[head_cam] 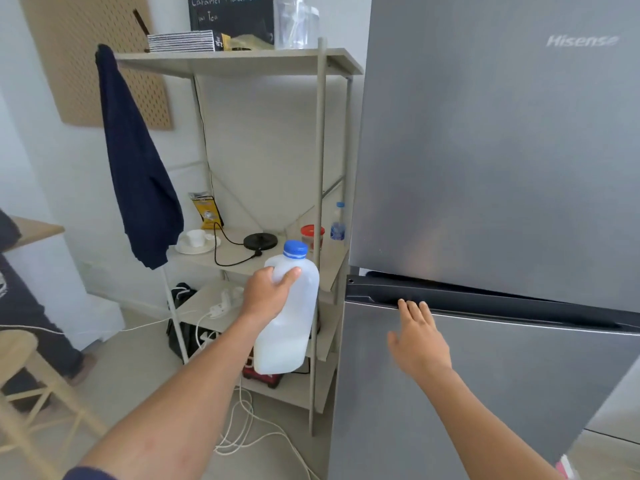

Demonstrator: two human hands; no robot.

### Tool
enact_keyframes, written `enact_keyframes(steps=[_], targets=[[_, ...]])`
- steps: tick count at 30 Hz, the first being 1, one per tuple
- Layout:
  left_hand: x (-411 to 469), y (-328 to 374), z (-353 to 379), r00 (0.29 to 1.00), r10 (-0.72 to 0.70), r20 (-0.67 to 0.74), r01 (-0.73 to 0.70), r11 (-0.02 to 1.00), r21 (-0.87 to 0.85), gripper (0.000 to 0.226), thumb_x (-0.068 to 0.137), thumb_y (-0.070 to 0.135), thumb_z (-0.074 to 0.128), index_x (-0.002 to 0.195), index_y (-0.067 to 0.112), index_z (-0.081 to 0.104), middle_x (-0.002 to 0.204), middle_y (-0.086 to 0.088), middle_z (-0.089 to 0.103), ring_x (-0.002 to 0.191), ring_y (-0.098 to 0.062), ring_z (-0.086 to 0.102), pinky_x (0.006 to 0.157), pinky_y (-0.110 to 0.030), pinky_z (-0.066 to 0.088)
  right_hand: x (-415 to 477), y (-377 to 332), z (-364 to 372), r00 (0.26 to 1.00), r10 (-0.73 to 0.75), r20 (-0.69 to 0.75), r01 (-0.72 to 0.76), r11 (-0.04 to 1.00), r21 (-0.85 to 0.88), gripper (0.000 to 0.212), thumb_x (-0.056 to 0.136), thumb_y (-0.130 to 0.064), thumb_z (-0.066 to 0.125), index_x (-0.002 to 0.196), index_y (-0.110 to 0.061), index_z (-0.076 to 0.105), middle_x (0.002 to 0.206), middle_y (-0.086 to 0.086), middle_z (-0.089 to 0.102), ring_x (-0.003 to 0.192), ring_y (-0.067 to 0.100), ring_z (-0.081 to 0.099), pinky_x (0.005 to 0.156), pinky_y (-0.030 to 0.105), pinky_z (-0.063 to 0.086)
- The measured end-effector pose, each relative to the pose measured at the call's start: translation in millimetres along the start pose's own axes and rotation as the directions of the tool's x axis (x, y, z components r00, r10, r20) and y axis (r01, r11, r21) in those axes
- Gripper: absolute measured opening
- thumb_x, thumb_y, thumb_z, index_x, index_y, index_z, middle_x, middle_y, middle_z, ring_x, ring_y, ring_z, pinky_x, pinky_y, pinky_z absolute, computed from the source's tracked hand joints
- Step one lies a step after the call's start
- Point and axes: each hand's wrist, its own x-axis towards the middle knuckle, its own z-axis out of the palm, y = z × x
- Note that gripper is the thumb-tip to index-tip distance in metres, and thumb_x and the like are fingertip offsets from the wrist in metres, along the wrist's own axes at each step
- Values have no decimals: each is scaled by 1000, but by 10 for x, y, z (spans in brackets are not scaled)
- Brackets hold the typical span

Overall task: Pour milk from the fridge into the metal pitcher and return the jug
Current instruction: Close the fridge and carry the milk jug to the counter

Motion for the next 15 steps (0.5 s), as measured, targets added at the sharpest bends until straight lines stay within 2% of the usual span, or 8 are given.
enact_keyframes(steps=[2, 6, 8, 11, 15], targets=[[66, -32, 16, 1000, -4, 12, 4, 1000, -5, 46, 90, 47, 66, 73, 5, 58, 70, -7, 59, 64, -22, 53, 55, -29, 38, 131, -4, 5, 999, 4, 40, -4, 1000, -9, 70, 98, -32, 42, 155, -16, 5, 162, -8, 5, 149, 16, -7, 110, 35, 34], [122, -106, 22, 998, -49, 47, 50, 998, -28, 45, 91, 46, 64, 67, 11, 50, 65, -8, 56, 60, -22, 51, 55, -29, 38, 317, 23, 29, 995, 1, 99, 3, 999, -42, 78, 95, -34, 47, 155, -15, 1, 163, -5, -1, 149, 19, -10, 118, 38, 23], [123, -142, -8, 995, -74, 65, 78, 995, -57, 45, 91, 45, 64, 67, 10, 50, 63, -9, 56, 58, -22, 51, 58, -31, 40, 388, 25, 34, 994, 9, 111, -6, 999, -32, 80, 94, -33, 48, 155, -17, 0, 163, -7, -4, 149, 17, -12, 114, 39, 31], [46, -139, -89, 991, -98, 92, 103, 993, -55, 40, 94, 39, 62, 70, 8, 53, 58, -7, 61, 51, -16, 53, 57, -28, 41, 460, 52, 32, 993, 8, 115, -4, 999, -39, 81, 92, -29, 49, 155, -20, -3, 162, -13, -8, 148, 12, -15, 98, 37, 47], [-116, -154, -164, 988, -117, 104, 121, 992, -43, 37, 95, 35, 59, 74, 6, 58, 60, -5, 65, 49, -8, 55, 59, -26, 43, 545, 124, 44, 993, -12, 114, 19, 998, -59, 84, 92, -30, 50, 155, -21, -5, 161, -14, -10, 147, 11, -16, 92, 36, 50]])
